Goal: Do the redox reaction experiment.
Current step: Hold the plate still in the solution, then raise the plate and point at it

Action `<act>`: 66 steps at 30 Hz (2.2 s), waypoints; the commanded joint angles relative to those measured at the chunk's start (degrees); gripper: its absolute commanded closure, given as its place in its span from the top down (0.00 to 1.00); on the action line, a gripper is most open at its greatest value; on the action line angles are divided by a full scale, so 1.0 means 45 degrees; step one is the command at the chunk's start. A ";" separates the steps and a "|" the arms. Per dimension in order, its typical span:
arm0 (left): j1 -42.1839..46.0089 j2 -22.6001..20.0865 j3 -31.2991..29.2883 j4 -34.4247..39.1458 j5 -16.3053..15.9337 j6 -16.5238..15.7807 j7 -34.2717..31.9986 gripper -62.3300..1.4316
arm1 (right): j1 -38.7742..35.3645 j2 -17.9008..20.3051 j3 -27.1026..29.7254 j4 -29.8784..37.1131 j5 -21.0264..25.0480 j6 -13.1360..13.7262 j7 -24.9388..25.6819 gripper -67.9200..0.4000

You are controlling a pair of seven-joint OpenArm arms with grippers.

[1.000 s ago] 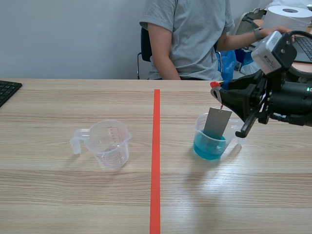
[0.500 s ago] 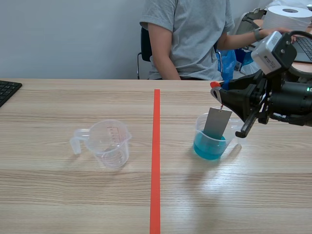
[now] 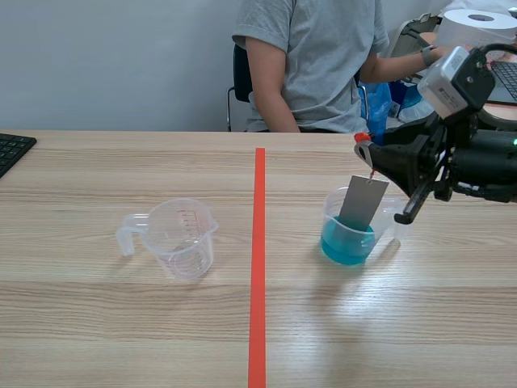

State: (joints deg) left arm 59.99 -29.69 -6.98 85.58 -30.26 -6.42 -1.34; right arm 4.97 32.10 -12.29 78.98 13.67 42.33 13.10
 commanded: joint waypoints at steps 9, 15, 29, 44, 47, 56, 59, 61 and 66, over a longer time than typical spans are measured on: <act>-0.0039 0.0034 0.0024 0.0194 -0.0044 -0.0078 -0.0121 0.09 | 0.0165 0.0636 0.0758 0.1341 0.1360 0.0088 -0.0894 0.03; -0.0039 0.0034 0.0024 0.0194 -0.0044 -0.0078 -0.0117 0.09 | 0.0165 0.1336 0.0758 0.2093 0.2662 0.0088 -0.1545 0.03; -0.0039 0.0034 0.0024 0.0194 -0.0044 -0.0078 -0.0117 0.09 | 0.0165 0.2356 0.1195 0.3925 0.5139 0.0088 -0.3036 0.03; -0.0039 0.0034 0.0024 0.0194 -0.0044 -0.0078 -0.0117 0.09 | 0.0165 0.2356 0.2424 0.5722 0.7257 0.0088 -0.5047 0.03; -0.0039 0.0034 0.0024 0.0194 -0.0044 -0.0078 -0.0117 0.09 | 0.0170 0.2356 0.2482 0.5785 0.7456 0.0088 -0.5173 0.03; -0.0039 0.0034 0.0024 0.0194 -0.0044 -0.0078 -0.0117 0.09 | 0.0165 0.2356 0.2482 0.5785 0.7451 0.0088 -0.5187 0.03; -0.0039 0.0034 0.0024 0.0194 -0.0044 -0.0078 -0.0117 0.09 | 0.0165 0.2356 0.2482 0.5785 0.7451 0.0088 -0.5187 0.03; -0.0039 0.0034 0.0024 0.0194 -0.0044 -0.0078 -0.0117 0.09 | 0.0165 0.2356 0.2482 0.5785 0.7451 0.0088 -0.5187 0.03; -0.0039 0.0005 0.0019 0.0194 -0.0039 -0.0078 -0.0126 0.09 | 0.0165 0.2356 0.2482 0.5785 0.7451 0.0088 -0.5236 0.03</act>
State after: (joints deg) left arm 59.99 -29.69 -6.98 85.58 -30.26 -6.42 -1.34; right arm 4.86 41.76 -1.93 104.64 46.54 42.39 -10.87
